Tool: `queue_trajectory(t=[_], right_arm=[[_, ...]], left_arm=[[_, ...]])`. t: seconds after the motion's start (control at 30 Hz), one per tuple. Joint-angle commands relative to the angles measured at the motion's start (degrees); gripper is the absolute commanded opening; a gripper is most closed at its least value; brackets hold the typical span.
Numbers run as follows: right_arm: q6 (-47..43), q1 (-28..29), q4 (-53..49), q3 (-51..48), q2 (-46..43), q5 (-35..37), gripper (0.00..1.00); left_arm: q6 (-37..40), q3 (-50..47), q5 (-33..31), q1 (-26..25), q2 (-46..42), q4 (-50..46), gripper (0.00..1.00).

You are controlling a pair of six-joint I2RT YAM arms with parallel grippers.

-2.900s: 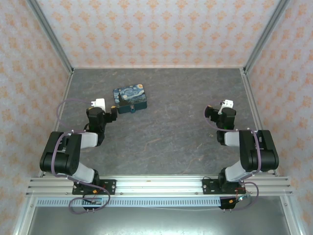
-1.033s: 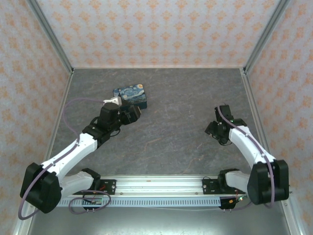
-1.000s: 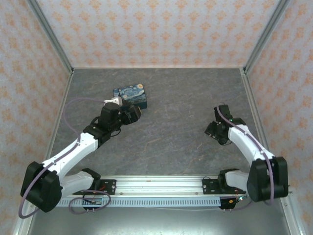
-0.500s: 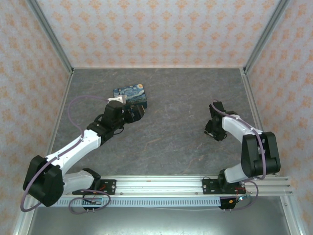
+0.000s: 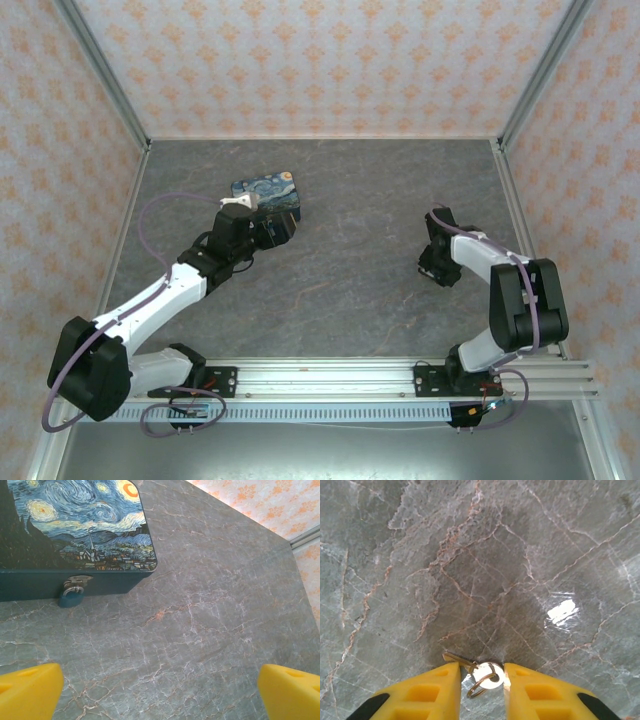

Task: Unlock a padlock with a key

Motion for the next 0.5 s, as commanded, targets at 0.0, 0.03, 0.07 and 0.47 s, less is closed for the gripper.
queue_trajectory(t=[0.0, 0.03, 0.07, 0.47], right_arm=[[1.35, 0.25, 1.11, -0.47, 0.87, 1.06, 0.24], [1.40, 0.26, 1.19, -0.86, 0.83, 0.87, 0.23], [1.46, 0.25, 1.23, -1.08, 0.68, 0.81, 0.21], [1.51, 0.22, 3.22, -3.87, -4.68, -1.05, 0.00]], left_arm=[[0.26, 1.55, -0.52, -0.44, 0.04, -1.03, 1.00], [0.32, 1.55, -0.60, -0.45, -0.04, -1.17, 1.00], [0.39, 1.56, -0.55, -0.44, -0.02, -1.26, 1.00], [-0.41, 1.77, -1.17, -0.45, -0.14, -1.78, 1.00]])
